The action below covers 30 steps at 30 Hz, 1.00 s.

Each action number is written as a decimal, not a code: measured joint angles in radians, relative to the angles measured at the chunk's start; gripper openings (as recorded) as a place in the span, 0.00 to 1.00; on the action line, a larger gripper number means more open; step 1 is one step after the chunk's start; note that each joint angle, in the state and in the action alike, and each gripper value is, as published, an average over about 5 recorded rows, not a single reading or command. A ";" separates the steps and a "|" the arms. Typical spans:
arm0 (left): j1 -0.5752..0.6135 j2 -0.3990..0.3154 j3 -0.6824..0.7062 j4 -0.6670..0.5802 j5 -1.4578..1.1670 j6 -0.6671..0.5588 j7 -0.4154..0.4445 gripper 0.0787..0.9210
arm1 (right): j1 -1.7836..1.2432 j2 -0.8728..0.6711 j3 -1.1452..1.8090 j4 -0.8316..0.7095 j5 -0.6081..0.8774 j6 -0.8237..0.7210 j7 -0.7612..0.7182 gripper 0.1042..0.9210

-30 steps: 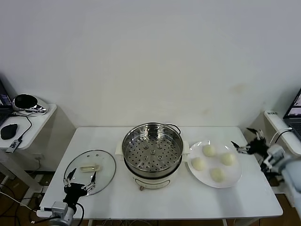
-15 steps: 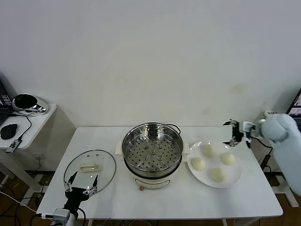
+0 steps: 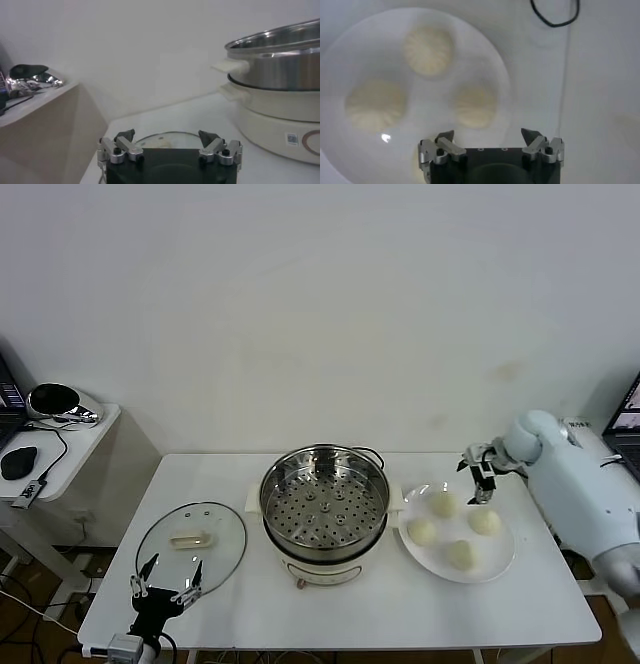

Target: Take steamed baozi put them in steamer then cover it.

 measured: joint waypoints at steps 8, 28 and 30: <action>0.002 0.001 0.000 0.006 0.003 -0.001 0.000 0.88 | 0.017 0.064 -0.005 -0.083 -0.033 0.016 0.008 0.88; 0.004 0.004 -0.002 0.020 0.003 -0.003 -0.002 0.88 | 0.021 0.145 0.009 -0.216 -0.101 0.036 0.064 0.88; 0.005 0.003 -0.001 0.020 0.004 -0.003 -0.002 0.88 | 0.019 0.149 0.011 -0.223 -0.105 0.038 0.068 0.88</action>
